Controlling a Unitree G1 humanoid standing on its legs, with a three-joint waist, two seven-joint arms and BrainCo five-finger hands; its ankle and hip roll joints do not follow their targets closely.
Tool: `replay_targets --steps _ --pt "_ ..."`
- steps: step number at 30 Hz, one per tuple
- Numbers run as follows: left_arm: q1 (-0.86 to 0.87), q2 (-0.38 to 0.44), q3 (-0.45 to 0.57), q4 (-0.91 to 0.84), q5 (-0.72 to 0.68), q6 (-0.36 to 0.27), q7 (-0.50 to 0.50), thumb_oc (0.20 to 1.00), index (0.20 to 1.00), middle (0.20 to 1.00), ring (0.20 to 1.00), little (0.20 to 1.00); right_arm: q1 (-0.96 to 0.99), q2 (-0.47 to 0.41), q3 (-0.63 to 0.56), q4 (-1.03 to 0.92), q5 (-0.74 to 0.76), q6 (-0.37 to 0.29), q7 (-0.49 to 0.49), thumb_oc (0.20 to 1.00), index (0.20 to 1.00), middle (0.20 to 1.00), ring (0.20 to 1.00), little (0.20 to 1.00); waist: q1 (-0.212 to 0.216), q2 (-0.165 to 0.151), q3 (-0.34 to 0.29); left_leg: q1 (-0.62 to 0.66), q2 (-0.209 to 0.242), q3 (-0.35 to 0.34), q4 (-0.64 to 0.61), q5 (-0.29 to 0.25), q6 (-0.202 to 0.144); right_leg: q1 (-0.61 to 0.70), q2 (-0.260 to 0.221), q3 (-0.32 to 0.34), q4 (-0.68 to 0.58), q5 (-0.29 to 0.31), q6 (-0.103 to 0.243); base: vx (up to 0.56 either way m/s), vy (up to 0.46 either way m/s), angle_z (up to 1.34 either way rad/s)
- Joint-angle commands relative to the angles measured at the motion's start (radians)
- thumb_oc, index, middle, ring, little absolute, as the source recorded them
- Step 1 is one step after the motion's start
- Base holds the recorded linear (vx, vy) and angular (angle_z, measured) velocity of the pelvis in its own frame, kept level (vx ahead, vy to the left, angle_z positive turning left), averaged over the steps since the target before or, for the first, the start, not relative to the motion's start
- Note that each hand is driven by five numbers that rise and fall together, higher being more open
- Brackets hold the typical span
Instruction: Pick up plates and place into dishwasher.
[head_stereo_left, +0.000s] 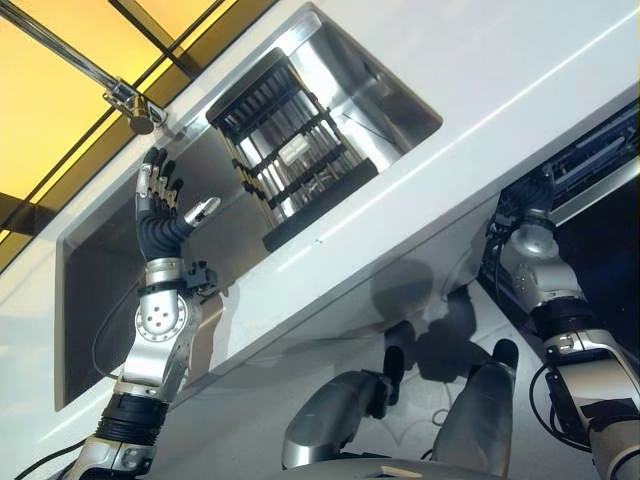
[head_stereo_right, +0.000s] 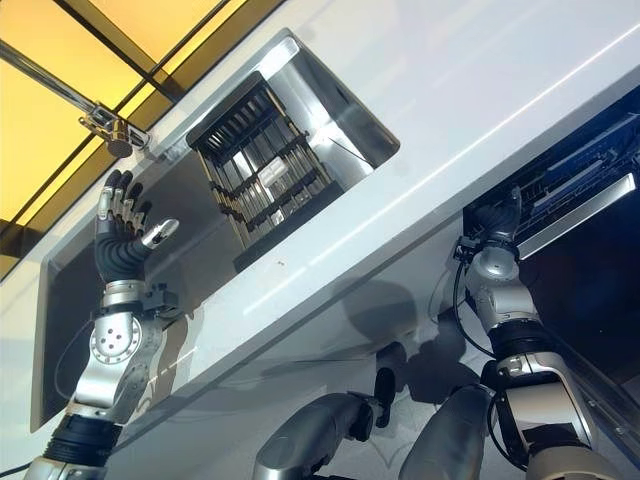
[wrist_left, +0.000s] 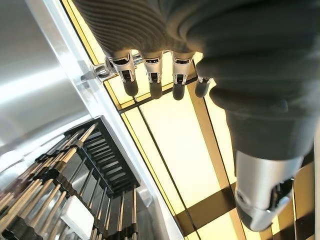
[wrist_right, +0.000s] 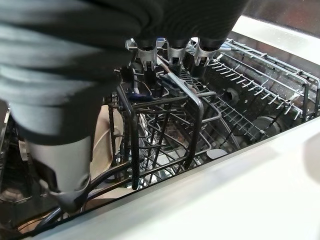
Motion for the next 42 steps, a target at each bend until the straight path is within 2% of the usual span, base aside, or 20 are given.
replay_targets --steps 1,3,8,11,13,15,16,19,25,27,28,31,35,39,42 --pt "-0.015 0.071 0.038 0.0 -0.029 -0.076 0.001 1.0 1.0 1.0 1.0 1.0 -0.241 0.126 0.154 -0.091 -0.036 -0.134 0.131 1.0 1.0 1.0 1.0 1.0 0.049 -0.026 -0.073 -0.101 -0.068 0.039 0.14 -0.093 0.002 0.134 -0.069 0.081 -0.23 0.166 -0.014 -0.05 0.081 -0.17" --pt "-0.025 0.064 0.028 0.006 -0.023 -0.076 0.011 1.0 1.0 1.0 1.0 1.0 -0.23 0.123 0.147 -0.085 -0.032 -0.135 0.125 1.0 1.0 1.0 1.0 1.0 0.038 -0.025 -0.072 -0.096 -0.073 0.042 0.138 -0.096 0.006 0.13 -0.061 0.102 -0.235 0.172 -0.015 -0.04 0.078 -0.25" --pt "-0.041 0.053 0.015 0.005 -0.021 -0.059 0.025 1.0 1.0 1.0 1.0 1.0 -0.174 0.095 0.107 -0.062 -0.069 -0.09 0.052 1.0 1.0 1.0 1.0 1.0 0.012 -0.027 -0.065 -0.096 -0.082 0.045 0.158 -0.114 0.019 0.097 -0.043 0.139 -0.2 0.177 -0.022 -0.03 0.055 -0.26" --pt "-0.055 0.057 0.006 0.013 -0.025 -0.032 0.046 1.0 1.0 1.0 1.0 1.0 -0.138 0.079 0.088 -0.068 -0.117 -0.034 0.012 1.0 1.0 1.0 1.0 1.0 0.005 -0.03 -0.046 -0.1 -0.054 0.083 0.159 -0.106 0.018 0.072 -0.051 0.089 -0.149 0.168 -0.022 -0.04 0.064 -0.34" --pt "-0.06 0.054 0.009 0.013 -0.016 -0.022 0.057 1.0 1.0 1.0 1.0 1.0 -0.124 0.056 0.071 -0.047 -0.13 -0.006 -0.009 1.0 1.0 1.0 1.0 1.0 0.003 -0.018 -0.036 -0.093 -0.024 0.109 0.142 -0.091 0.028 0.044 -0.025 0.068 -0.045 0.104 -0.035 -0.05 0.146 -0.58" --pt "-0.053 0.05 0.026 -0.019 -0.006 0.012 0.066 1.0 1.0 1.0 1.0 1.0 -0.067 0.038 0.044 -0.06 -0.12 -0.003 -0.046 1.0 1.0 1.0 1.0 1.0 0.001 -0.012 -0.028 -0.092 -0.002 0.121 0.135 -0.072 0.043 0.026 0.044 0.049 0.125 -0.028 -0.074 -0.03 0.111 -0.68" --pt "-0.053 0.05 0.03 -0.026 -0.003 0.024 0.065 1.0 1.0 1.0 1.0 1.0 -0.038 0.037 0.031 -0.069 -0.127 -0.006 -0.069 1.0 1.0 1.0 1.0 1.0 0.002 -0.018 -0.029 -0.094 0.001 0.123 0.135 -0.066 0.046 0.024 0.061 0.032 0.171 -0.054 -0.086 -0.04 0.023 -0.51" --pt "-0.049 0.062 0.049 -0.027 0.019 0.026 0.045 1.0 1.0 1.0 1.0 1.0 0.049 0.026 -0.017 -0.089 -0.102 -0.036 -0.114 1.0 1.0 1.0 1.0 1.0 0.019 -0.054 -0.021 -0.095 0.008 0.132 0.122 -0.045 0.057 0.018 0.085 -0.056 0.374 -0.104 -0.113 -0.09 -0.075 -0.19" --pt "-0.045 0.082 0.071 -0.037 0.021 0.032 0.039 1.0 1.0 1.0 1.0 1.0 0.091 0.026 -0.04 -0.087 -0.091 -0.081 -0.163 1.0 1.0 1.0 1.0 1.0 0.054 -0.089 -0.019 -0.133 0.029 0.186 0.11 -0.024 0.061 0.06 0.094 -0.162 0.461 -0.173 -0.125 -0.08 -0.044 -0.64" --pt "-0.032 0.081 0.08 -0.039 0.016 0.022 0.044 1.0 1.0 1.0 1.0 1.0 0.101 0.032 -0.047 -0.091 -0.098 -0.093 -0.192 1.0 1.0 1.0 1.0 1.0 0.061 -0.093 -0.015 -0.148 0.043 0.202 0.11 -0.019 0.052 0.057 0.087 -0.174 0.42 -0.192 -0.132 -0.16 -0.068 -0.44" --pt "-0.027 0.082 0.084 -0.049 0.015 0.021 0.039 1.0 1.0 1.0 1.0 1.0 0.11 0.032 -0.052 -0.1 -0.088 -0.107 -0.223 1.0 1.0 1.0 1.0 1.0 0.067 -0.098 -0.012 -0.164 0.051 0.208 0.116 -0.013 0.04 0.079 0.091 -0.189 0.37 -0.222 -0.134 -0.25 -0.128 -0.54" --pt "-0.01 0.072 0.076 -0.062 0.011 0.005 0.031 1.0 1.0 1.0 1.0 1.0 0.163 0.052 -0.084 -0.149 -0.075 -0.131 -0.307 1.0 1.0 1.0 1.0 1.0 0.046 -0.096 0.013 -0.2 0.076 0.204 0.12 0.028 -0.004 0.102 0.149 -0.166 0.297 -0.288 -0.147 -0.19 -0.087 -0.54" --pt "0.038 0.051 0.093 -0.071 0.02 -0.026 0.04 1.0 1.0 1.0 1.0 1.0 0.278 0.109 -0.106 -0.221 -0.095 -0.165 -0.36 1.0 1.0 1.0 1.0 1.0 0.022 -0.091 0.023 -0.199 0.112 0.221 0.108 0.087 -0.029 0.143 0.191 -0.157 0.243 -0.282 -0.169 -0.12 -0.003 -0.21" --pt "0.113 0.008 0.129 -0.091 0.03 -0.032 0.03 1.0 1.0 1.0 1.0 1.0 0.478 0.202 -0.102 -0.285 -0.141 -0.21 -0.42 1.0 1.0 1.0 1.0 1.0 -0.005 -0.097 -0.008 -0.189 0.147 0.244 0.072 0.118 -0.038 0.192 0.233 -0.134 0.17 -0.267 -0.182 -0.05 -0.008 -0.27" --pt "0.148 -0.018 0.145 -0.096 0.039 -0.028 0.022 1.0 1.0 1.0 1.0 1.0 0.565 0.237 -0.118 -0.287 -0.159 -0.224 -0.463 1.0 1.0 1.0 1.0 1.0 -0.029 -0.098 -0.036 -0.172 0.167 0.259 0.045 0.141 -0.044 0.22 0.256 -0.12 0.13 -0.257 -0.187 0.01 0.012 -0.21"
